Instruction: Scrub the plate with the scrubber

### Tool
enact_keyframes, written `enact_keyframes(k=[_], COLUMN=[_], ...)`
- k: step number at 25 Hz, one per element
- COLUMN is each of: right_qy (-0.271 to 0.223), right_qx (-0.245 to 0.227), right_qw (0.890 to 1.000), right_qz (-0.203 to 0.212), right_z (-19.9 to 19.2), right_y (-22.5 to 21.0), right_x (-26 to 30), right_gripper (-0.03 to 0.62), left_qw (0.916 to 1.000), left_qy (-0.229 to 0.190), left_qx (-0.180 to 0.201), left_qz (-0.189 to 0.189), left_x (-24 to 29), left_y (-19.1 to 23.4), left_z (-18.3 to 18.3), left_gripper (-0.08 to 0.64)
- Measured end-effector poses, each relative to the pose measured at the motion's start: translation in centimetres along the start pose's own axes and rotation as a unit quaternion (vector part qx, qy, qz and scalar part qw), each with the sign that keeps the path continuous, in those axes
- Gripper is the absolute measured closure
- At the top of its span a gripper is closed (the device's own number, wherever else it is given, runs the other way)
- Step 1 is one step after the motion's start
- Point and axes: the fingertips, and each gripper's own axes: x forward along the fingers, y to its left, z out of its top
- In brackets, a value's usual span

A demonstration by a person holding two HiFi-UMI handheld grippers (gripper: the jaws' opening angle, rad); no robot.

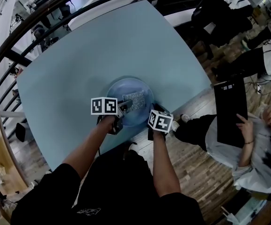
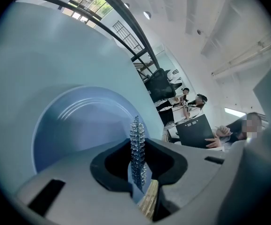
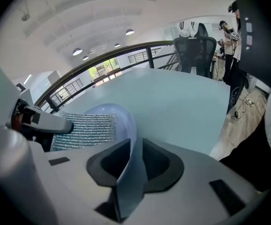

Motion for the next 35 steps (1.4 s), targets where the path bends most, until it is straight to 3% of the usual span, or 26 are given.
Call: enact_keyframes(k=[1, 9, 17, 29, 35], right_qy=[-0.003, -0.039, -0.085, -0.158, -0.191], right_qx=[0.000, -0.003, -0.026, -0.083, -0.102], right_qw=[1.000, 0.999, 0.995, 0.980, 0.970], right_qz=[0.000, 0.017, 0.051, 0.093, 0.107], right_z=[0.1, 1.1, 1.5, 2.5, 3.0], right_y=[-0.2, -0.8, 0.8, 3.9, 4.9], right_x=[-0.2, -3.4, -8.2, -15.4, -19.8], right_gripper=[0.509, 0.506, 0.571, 0.584, 0.584], left_qw=[1.0000, 0.9991, 0.9952, 0.9822, 0.9720], left_qy=[-0.004, -0.041, -0.097, -0.184, -0.217], left_qx=[-0.001, -0.005, -0.007, 0.031, 0.080], left_qz=[0.002, 0.012, 0.011, 0.022, 0.043], left_x=[-0.1, -2.0, -5.4, -11.8, -15.1], left_y=[0.1, -0.4, -1.9, -5.4, -8.2], left_z=[0.1, 0.3, -0.5, -2.2, -3.1], left_gripper=[0.471, 0.471, 0.471, 0.471, 0.471])
